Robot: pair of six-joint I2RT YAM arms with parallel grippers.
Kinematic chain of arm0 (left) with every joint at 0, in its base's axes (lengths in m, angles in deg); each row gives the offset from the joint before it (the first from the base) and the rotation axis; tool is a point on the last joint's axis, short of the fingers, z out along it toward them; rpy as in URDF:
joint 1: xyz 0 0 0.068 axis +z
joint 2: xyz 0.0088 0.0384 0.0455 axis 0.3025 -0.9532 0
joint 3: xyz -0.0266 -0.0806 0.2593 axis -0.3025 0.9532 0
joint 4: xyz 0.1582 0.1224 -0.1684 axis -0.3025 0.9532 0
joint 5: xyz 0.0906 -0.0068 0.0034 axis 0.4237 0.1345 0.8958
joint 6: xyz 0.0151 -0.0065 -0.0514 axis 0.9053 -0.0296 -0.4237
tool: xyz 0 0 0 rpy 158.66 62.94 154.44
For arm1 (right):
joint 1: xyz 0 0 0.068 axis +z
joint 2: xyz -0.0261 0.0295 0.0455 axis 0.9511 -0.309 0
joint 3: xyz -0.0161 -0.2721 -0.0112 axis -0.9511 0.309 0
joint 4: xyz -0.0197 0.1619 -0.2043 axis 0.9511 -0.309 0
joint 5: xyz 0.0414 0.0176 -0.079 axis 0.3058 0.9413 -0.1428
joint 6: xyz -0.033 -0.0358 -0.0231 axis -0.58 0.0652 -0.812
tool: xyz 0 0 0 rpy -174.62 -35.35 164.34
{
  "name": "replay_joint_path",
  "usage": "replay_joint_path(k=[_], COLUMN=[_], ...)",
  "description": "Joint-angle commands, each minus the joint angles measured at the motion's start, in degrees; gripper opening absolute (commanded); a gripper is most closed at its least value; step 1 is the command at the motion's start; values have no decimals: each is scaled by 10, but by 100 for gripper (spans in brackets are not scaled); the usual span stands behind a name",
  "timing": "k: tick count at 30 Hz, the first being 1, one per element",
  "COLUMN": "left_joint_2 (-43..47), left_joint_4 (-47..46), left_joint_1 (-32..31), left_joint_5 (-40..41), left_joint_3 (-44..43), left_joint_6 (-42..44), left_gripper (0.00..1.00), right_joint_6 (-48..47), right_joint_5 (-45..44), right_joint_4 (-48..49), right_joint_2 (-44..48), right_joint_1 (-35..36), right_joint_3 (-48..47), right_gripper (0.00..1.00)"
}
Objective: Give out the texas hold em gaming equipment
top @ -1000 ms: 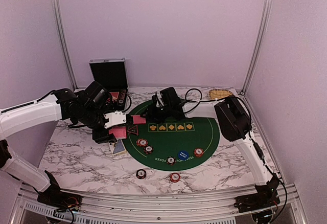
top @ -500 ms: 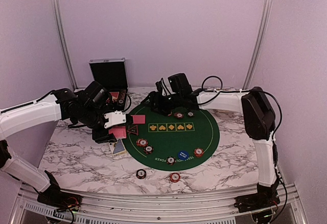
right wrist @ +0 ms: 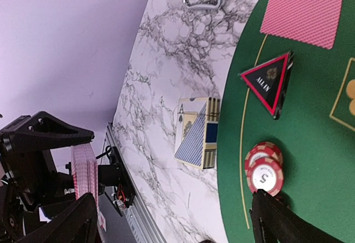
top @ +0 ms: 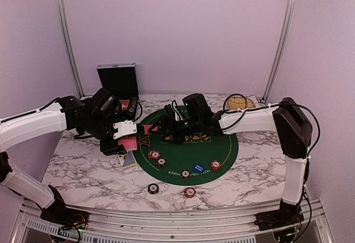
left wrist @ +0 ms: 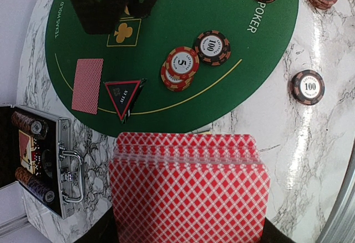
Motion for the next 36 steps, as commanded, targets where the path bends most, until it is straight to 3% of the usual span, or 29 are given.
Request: replay_joint_path(k=[1,10,36], left_joint_2=[15,13,12], left_joint_4=[-5,-5,-5], left_joint_1=[-1,-1,-1], left_joint_5=[-8,-10,-13], left_joint_3=[-9,-12,-16], left_joint_6=[-7,-8,-8], left_gripper=[0,0,0], right_joint_6=[43,88,147], right_joint_5=[31,66,114], right_joint_4=[79,152,205], right_joint_2=[20,-15,-118], right_joint_1=[22,41,78], right_joint_3=[9,4,-94], right_gripper=[95,95,94])
